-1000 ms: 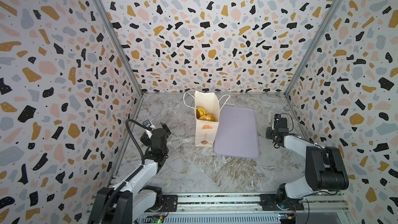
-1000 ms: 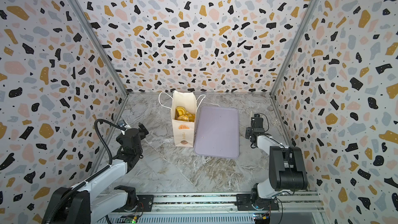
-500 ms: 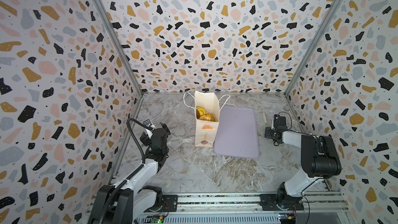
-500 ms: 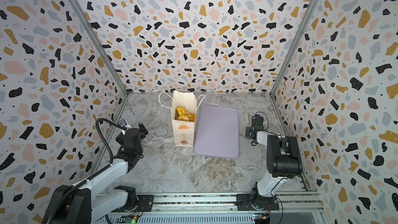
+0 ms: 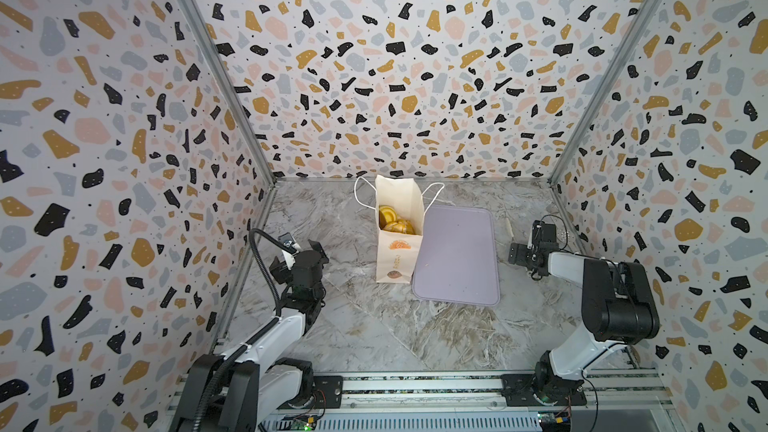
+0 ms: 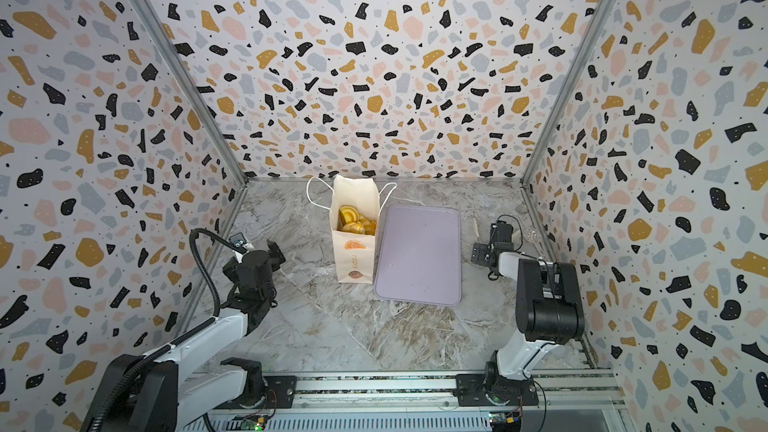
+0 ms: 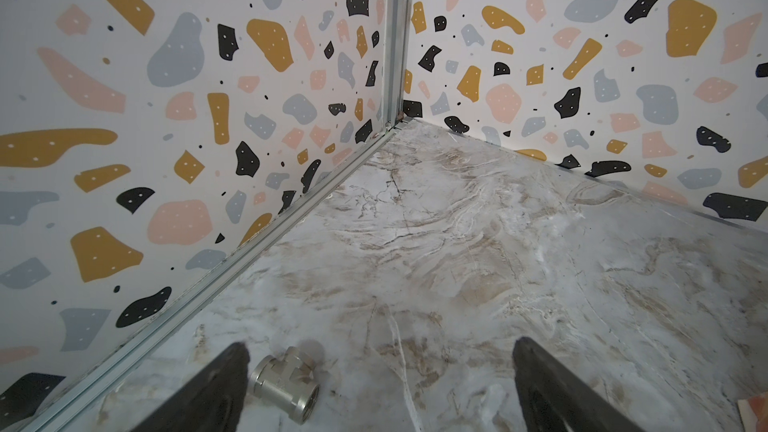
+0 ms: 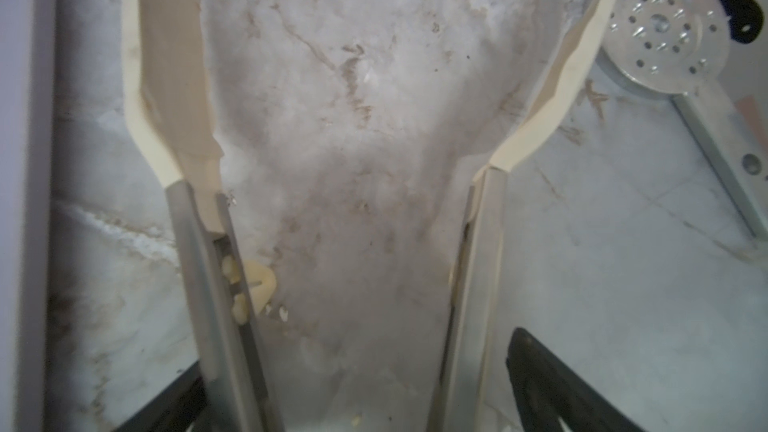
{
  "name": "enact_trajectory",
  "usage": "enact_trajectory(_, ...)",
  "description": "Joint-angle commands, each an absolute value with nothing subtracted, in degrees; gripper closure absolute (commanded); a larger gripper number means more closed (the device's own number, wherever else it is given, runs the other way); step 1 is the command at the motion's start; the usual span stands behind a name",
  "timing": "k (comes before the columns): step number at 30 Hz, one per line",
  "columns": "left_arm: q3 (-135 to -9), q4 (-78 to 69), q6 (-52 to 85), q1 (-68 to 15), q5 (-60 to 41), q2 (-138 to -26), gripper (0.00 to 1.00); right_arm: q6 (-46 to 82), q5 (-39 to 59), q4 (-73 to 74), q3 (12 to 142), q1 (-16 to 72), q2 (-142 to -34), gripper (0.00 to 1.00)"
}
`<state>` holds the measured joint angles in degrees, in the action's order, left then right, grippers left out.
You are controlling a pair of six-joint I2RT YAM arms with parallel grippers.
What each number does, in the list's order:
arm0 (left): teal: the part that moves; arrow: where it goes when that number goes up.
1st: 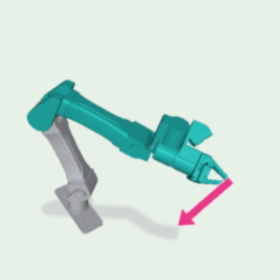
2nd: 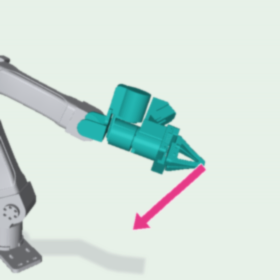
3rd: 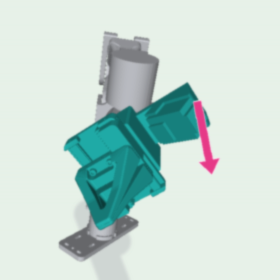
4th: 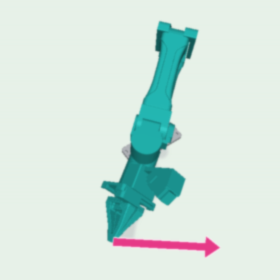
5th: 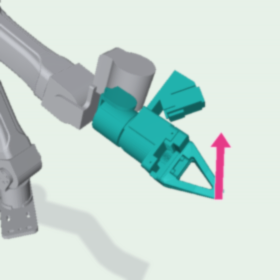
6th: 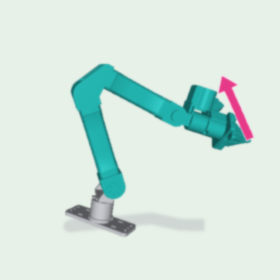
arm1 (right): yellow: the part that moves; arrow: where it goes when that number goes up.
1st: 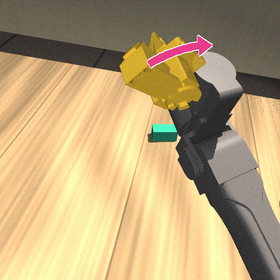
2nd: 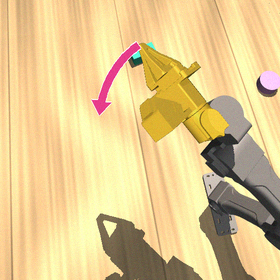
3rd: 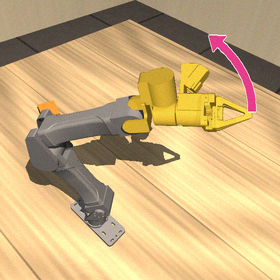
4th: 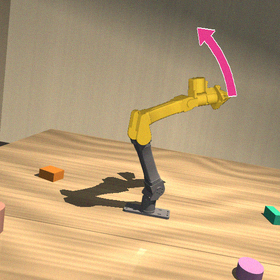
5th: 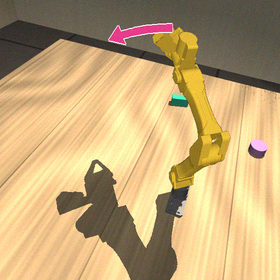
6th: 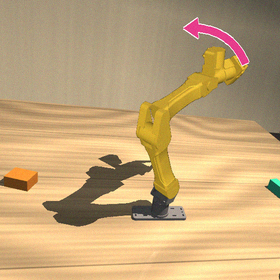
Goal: Place the fake bread into the paper bag
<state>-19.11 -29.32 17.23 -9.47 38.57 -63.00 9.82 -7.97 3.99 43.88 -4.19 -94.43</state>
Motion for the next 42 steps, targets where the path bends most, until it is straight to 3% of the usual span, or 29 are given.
enact_trajectory(1,-17.12,-34.21,15.13,-9.14,39.15,-62.47,0.00,11.81,-8.31,2.85,41.57,-4.35,-87.55,0.01)
enact_trajectory(13,-7.04,-52.11,9.27,-8.10,35.77,-59.78,0.00,15.07,-6.82,17.17,25.14,-3.99,-63.69,0.01)
enact_trajectory(18,-6.71,-56.98,6.82,-7.65,34.09,-63.20,0.00,16.28,-6.56,23.24,20.65,-3.86,-59.17,0.01)
enact_trajectory(33,-6.69,-70.67,2.97,-7.21,26.81,-75.97,0.00,13.92,-11.57,49.57,12.57,-2.23,-69.20,0.01)
enact_trajectory(42,-7.01,-72.59,5.09,-7.21,32.33,-79.24,0.01,10.64,-13.97,60.31,11.94,-0.34,-75.50,0.01)
